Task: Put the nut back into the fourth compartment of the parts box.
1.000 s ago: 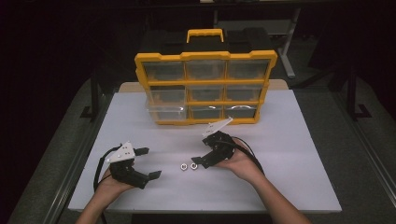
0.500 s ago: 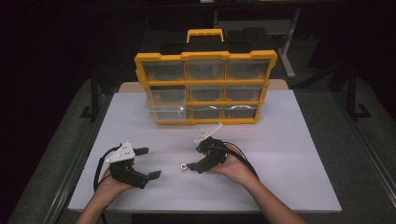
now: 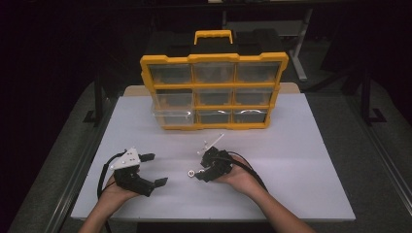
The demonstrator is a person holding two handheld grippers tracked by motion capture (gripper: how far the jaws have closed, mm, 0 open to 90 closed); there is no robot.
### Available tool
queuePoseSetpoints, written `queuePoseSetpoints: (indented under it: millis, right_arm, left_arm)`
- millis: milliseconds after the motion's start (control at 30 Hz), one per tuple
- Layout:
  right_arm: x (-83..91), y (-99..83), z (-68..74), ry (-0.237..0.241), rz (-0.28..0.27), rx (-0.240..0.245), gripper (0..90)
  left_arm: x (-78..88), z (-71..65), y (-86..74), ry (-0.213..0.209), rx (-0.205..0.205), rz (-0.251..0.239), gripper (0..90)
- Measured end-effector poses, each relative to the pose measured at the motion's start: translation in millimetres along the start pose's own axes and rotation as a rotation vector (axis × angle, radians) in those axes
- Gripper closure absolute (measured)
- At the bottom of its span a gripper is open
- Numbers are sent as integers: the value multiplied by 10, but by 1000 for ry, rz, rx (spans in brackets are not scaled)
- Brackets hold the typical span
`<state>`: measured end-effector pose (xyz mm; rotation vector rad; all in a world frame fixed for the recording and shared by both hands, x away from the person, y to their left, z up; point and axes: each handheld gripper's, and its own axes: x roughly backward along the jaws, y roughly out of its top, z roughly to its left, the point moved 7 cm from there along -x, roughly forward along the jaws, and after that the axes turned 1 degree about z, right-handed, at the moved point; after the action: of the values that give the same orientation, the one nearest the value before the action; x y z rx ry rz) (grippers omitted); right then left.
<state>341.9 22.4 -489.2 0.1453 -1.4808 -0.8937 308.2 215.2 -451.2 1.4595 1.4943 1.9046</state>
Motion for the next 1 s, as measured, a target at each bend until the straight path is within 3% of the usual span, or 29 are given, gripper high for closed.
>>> queuePoseSetpoints:
  millis: [200,267,567,1000]
  right_arm:
    - [-34,-20,18,5,22,1,555]
    - [-40,-17,1,-14,15,26,581]
    - [-36,-32,2,-53,19,42,677]
    - [2,-32,-41,-11,21,9,693]
  left_arm:
    - [-3,-3,-1,1,0,3,8]
    - [-3,-5,0,0,-2,3,8]
    - [-2,-13,1,0,-2,4,8]
    - [-6,-18,3,-1,-7,3,8]
